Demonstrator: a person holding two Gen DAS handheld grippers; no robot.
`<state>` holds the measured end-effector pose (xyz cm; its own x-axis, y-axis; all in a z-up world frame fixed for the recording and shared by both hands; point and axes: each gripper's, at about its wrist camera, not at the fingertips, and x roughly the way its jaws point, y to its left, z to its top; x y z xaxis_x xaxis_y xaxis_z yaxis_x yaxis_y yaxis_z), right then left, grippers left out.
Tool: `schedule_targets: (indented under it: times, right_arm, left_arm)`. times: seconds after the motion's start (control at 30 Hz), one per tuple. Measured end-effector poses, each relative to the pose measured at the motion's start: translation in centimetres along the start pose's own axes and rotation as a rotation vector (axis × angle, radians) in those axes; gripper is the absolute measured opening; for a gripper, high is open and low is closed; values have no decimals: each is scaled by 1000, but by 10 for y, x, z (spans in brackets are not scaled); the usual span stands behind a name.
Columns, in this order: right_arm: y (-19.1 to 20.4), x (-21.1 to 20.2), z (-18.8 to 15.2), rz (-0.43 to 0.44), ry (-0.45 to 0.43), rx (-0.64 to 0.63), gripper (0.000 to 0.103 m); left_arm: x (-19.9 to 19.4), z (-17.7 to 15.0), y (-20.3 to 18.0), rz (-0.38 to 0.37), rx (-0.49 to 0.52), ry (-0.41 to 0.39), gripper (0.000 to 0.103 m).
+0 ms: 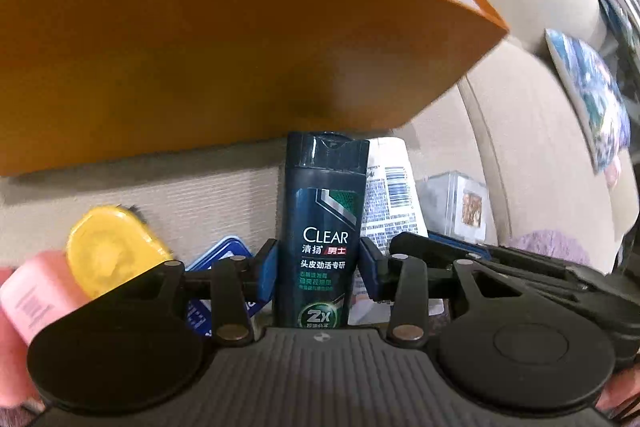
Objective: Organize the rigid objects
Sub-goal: 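Grasp the CLEAR shampoo bottle with the left tool while the right tool grasps the white spray can, then lift the shampoo bottle and spray can and carry both into the orange box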
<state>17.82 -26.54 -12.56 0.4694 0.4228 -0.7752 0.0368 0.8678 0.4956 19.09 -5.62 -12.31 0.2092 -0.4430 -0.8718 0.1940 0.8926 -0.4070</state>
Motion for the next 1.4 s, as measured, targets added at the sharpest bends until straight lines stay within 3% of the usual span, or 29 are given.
schedule_targets:
  times: [0.17, 0.47, 0.87, 1.13, 1.4]
  right_arm:
    - [0, 14, 8, 30, 22, 13, 21]
    - [7, 28, 25, 78, -25, 9, 24]
    - [34, 34, 13, -9, -47, -170, 23]
    - [36, 3, 8, -13, -96, -150, 22]
    - [68, -45, 6, 7, -176, -215, 22]
  left_arm:
    - [-9, 0, 8, 1, -52, -32, 47]
    - [-7, 1, 22, -20, -99, -36, 46]
    - [-26, -6, 20, 9, -108, -81, 46]
    - [-58, -24, 14, -32, -93, -175, 45]
    - [-95, -30, 10, -92, -80, -282, 45]
